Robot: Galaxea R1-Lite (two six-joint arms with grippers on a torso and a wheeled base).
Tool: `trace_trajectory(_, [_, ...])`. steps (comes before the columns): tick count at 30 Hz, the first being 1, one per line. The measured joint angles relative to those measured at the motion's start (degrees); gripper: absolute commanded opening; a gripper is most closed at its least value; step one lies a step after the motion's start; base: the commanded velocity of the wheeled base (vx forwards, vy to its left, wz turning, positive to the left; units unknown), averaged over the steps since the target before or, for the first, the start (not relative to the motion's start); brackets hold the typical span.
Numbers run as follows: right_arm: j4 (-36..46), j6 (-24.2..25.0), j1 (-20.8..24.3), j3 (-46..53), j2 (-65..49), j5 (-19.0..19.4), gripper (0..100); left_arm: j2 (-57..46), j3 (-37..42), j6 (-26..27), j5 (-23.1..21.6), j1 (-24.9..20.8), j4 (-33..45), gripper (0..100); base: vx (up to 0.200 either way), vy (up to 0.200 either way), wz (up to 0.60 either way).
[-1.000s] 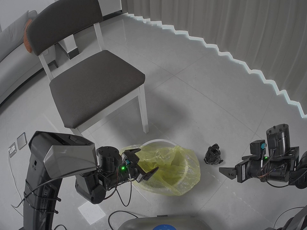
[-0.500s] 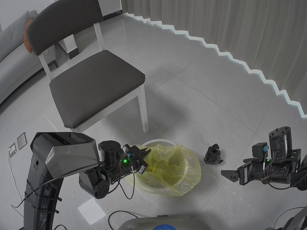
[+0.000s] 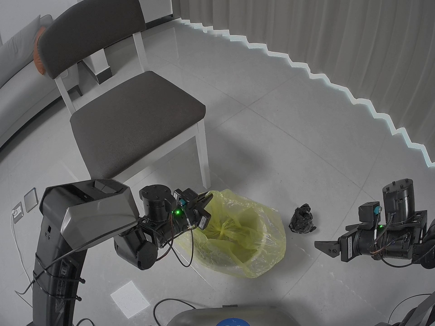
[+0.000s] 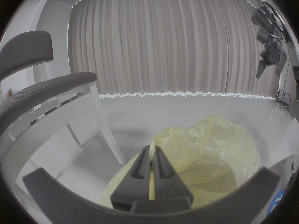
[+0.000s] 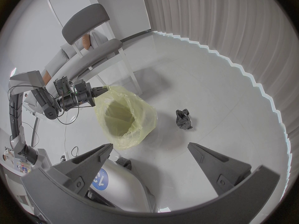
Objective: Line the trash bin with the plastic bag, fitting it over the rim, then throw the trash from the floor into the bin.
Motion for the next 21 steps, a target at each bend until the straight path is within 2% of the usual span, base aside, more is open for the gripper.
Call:
trace_trajectory(7, [-0.02, -0.29, -0.88, 0.24, 0.35, 1.48, 100, 1.71, -3.97, -0.12, 0.0, -0.13, 1.94, 0, 0.0, 0.0, 0.0])
trace_trajectory(21, [-0.09, -0.38, -3.44, 1.95, 0.41, 4.56, 100, 6.25, -18.27, -2.19, 0.99, -0.11, 12.48, 0, 0.0, 0.0, 0.0])
